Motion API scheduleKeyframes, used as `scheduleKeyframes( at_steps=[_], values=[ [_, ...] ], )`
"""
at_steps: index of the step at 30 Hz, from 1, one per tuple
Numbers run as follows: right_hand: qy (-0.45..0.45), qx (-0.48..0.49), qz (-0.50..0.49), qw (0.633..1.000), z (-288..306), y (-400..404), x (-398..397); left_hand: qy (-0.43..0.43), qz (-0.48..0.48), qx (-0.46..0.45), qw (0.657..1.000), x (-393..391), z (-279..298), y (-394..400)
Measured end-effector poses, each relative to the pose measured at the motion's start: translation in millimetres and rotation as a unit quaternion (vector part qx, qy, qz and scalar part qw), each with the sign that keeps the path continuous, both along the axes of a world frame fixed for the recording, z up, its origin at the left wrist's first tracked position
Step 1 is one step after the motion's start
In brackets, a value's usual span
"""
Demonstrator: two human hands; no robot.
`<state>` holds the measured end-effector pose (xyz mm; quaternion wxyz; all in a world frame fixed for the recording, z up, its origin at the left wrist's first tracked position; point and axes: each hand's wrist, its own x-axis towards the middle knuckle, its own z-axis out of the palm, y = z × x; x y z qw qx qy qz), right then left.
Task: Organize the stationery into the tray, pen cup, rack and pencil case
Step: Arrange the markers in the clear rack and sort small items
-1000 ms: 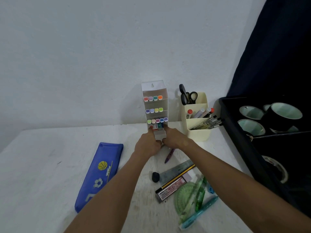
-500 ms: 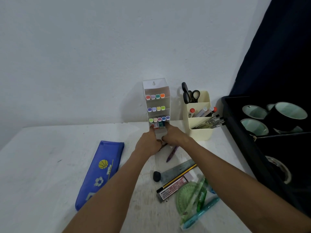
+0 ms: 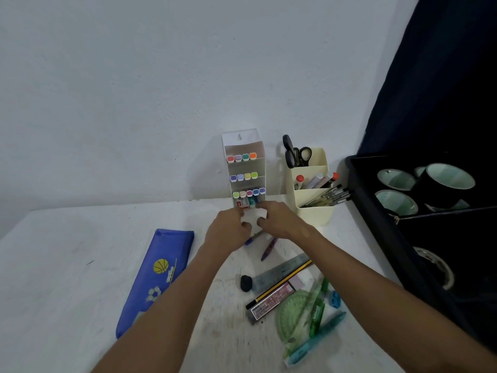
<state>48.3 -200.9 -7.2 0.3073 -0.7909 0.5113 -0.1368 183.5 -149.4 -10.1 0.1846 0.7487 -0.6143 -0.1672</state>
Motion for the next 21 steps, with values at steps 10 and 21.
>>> scheduleKeyframes(
  at_steps=[10,21],
  values=[
    [-0.099,-0.016,-0.072,0.992,24.0,2.4,0.4,0.093,0.027,-0.053,0.994,10.4,41.9,-13.6],
    [-0.096,-0.061,-0.087,0.99,21.2,8.0,4.6,0.078,0.0,-0.022,0.997,17.0,40.0,-26.8]
  ],
)
